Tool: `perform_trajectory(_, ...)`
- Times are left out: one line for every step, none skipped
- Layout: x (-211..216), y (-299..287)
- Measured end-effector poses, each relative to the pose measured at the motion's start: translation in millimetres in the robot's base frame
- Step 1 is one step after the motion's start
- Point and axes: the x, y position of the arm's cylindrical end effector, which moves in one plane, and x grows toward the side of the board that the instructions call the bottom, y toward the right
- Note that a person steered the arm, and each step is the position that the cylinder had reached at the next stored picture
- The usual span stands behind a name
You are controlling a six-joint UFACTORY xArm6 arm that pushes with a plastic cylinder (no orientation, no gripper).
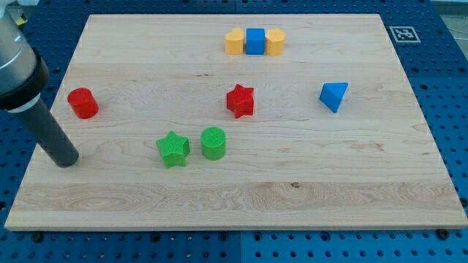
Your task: Touch the bottom of red circle
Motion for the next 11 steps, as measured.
perform_trajectory(-12,0)
perform_trajectory(-16,-5)
perform_trajectory(-16,-13)
perform_trajectory(-17,-15)
perform_trajectory(-23,-15)
perform_trajectory(-33,-15)
perform_trajectory(-47,-15)
perform_trajectory(-58,-15)
perform_trajectory(-62,-15)
perform_trajectory(-67,-15)
perform_trajectory(-77,-15)
